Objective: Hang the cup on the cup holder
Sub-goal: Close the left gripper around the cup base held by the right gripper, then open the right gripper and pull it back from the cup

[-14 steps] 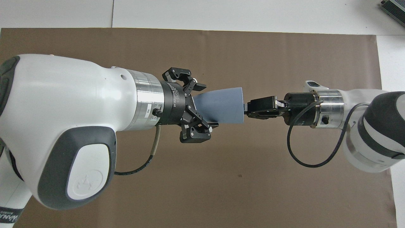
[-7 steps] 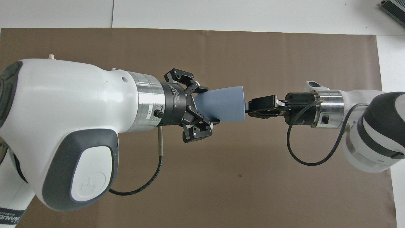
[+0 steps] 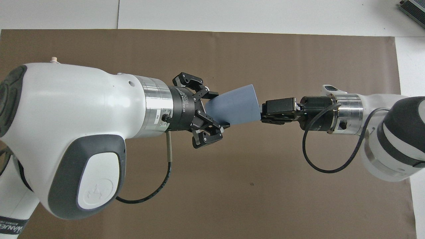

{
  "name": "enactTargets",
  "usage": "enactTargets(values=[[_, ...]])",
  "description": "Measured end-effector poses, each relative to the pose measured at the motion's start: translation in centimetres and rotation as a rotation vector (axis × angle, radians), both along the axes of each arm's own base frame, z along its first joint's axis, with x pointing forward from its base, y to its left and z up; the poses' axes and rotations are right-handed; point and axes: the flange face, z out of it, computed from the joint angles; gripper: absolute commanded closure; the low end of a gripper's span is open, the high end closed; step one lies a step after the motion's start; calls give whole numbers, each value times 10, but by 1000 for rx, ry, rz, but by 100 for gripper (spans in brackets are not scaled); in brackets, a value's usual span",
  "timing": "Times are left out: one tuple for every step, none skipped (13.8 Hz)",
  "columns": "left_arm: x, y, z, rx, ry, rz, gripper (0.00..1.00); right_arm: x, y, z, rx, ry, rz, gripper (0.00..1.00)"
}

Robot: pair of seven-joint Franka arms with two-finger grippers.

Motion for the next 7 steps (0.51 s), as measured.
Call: enactTargets(values=[[0, 0, -1, 1, 1, 1, 100, 0, 0, 1, 1, 4, -1, 39], [0, 0, -2, 2, 3, 2, 100, -1, 0, 2, 2, 8, -2, 38], [0, 0, -3, 2, 4, 3, 100, -1, 0, 2, 2, 10, -2, 38], [0, 0, -3, 3, 5, 3, 100, -1, 0, 2, 2, 12, -2, 38], [0, 0, -4, 3, 6, 3, 100, -1, 0, 2, 2, 13, -3, 38], [0, 0, -4, 4, 7, 3, 100, -1, 0, 2, 2, 13, -3, 37], [0, 0, -5, 5, 8, 4, 100, -1, 0, 2, 3, 13, -3, 37]])
